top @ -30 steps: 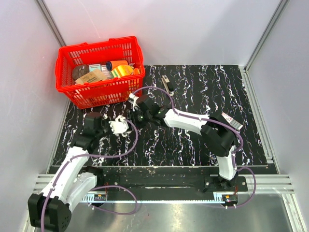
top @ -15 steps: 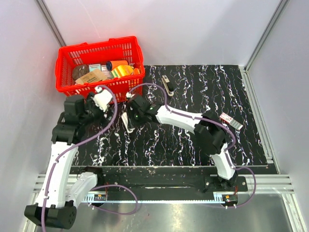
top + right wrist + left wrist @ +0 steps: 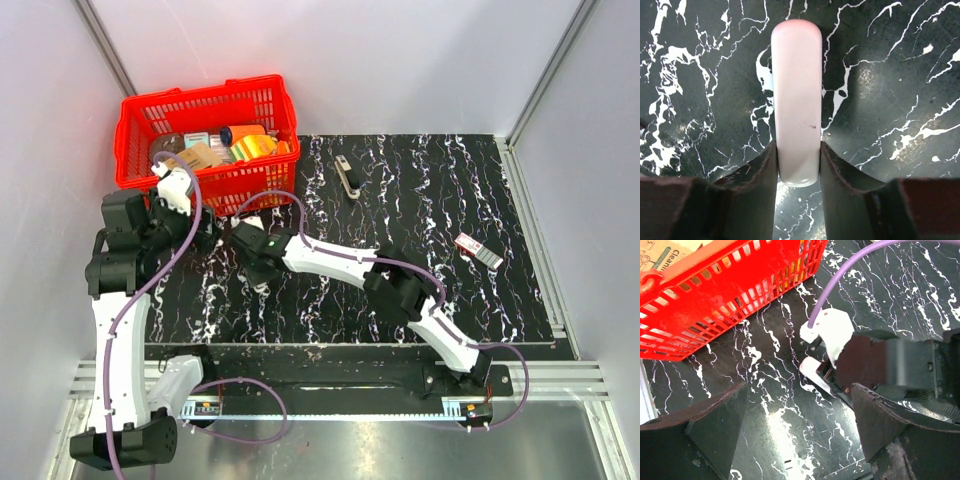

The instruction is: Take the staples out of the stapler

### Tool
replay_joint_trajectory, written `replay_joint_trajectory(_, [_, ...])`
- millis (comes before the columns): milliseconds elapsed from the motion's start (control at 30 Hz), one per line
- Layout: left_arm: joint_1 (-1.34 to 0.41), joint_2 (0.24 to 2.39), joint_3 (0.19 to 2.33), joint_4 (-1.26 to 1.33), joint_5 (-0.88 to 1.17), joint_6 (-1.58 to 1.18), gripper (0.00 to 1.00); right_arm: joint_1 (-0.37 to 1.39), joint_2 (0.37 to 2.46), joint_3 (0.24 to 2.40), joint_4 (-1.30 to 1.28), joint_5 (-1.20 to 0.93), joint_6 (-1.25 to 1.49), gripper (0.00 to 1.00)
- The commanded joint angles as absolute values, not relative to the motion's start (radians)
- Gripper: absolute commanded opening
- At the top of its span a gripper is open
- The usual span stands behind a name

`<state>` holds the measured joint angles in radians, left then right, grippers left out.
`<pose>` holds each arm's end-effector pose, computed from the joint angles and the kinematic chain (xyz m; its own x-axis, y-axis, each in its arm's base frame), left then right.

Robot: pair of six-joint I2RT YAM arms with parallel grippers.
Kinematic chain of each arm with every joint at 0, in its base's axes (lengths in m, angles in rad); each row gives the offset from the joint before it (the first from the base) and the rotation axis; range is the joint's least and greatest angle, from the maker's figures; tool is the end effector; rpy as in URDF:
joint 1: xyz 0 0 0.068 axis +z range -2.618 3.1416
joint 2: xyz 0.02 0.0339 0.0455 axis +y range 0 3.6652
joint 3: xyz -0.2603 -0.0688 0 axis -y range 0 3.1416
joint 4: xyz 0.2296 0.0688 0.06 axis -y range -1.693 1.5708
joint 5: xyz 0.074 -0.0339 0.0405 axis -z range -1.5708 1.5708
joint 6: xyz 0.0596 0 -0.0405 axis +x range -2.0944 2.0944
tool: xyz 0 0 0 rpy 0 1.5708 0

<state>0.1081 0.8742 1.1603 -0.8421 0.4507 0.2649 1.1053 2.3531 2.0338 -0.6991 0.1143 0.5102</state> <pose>0.1666 -0.0080 0.3681 -0.4355 0.1898 -0.8799 0.3986 0.9171 0.0005 0.2351 0.4529 0.1696 -0.7539 -0.4199 -0.5053 -0.5647 0.8073 0.1715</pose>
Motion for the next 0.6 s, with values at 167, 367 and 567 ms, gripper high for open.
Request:
replay_joint_trajectory(167, [0.12,0.839,1.14,-0.859,0.488,0.235,0.89,1.152,2.404,2.186,-0.798,0.173,0.561,0.72])
replay_joint_trajectory(367, [0.12,0.836,1.132,-0.864,0.466,0.242,0.9,1.146,2.278,2.165,-0.821,0.215,0.508,0.8])
replay_joint_trajectory(567, [0.12,0.845,1.124,-0.864,0.459,0.259,0.99,1.056,2.073,2.019,-0.783,0.226,0.428,0.81])
